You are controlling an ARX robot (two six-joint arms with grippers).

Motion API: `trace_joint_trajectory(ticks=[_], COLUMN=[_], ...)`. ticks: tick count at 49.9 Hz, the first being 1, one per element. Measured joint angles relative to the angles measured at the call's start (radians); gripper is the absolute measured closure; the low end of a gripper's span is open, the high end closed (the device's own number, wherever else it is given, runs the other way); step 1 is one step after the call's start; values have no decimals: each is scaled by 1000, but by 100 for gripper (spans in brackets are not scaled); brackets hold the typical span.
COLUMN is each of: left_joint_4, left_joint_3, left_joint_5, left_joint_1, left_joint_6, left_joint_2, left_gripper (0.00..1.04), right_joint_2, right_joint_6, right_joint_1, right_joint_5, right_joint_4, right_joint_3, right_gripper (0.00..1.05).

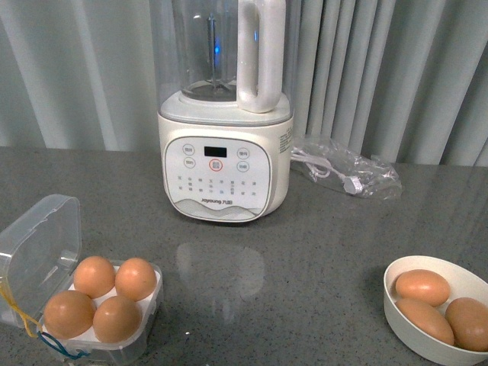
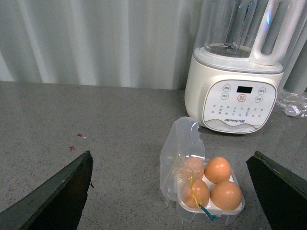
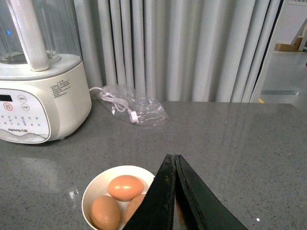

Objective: Put egg into box

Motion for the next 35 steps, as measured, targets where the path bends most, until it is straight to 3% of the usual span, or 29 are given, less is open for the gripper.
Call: trace_joint_trajectory(ticks=[22,27,35], left_joint_4=[0,0,0], left_joint_3=[0,0,0], left_joint_5=[0,0,0], left_joint_1=[0,0,0], left_joint_6=[0,0,0], left_joint_2=[0,0,0], left_gripper=[7,7,7], right_joint_2=[-109,-234,-277], right_joint_6=[0,0,0], right_joint_1=[0,0,0], right_joint_5=[0,-2,-2], right_joint_4=[-109,-269,-283], right_joint_3=[0,1,1], right_gripper=[102,102,102])
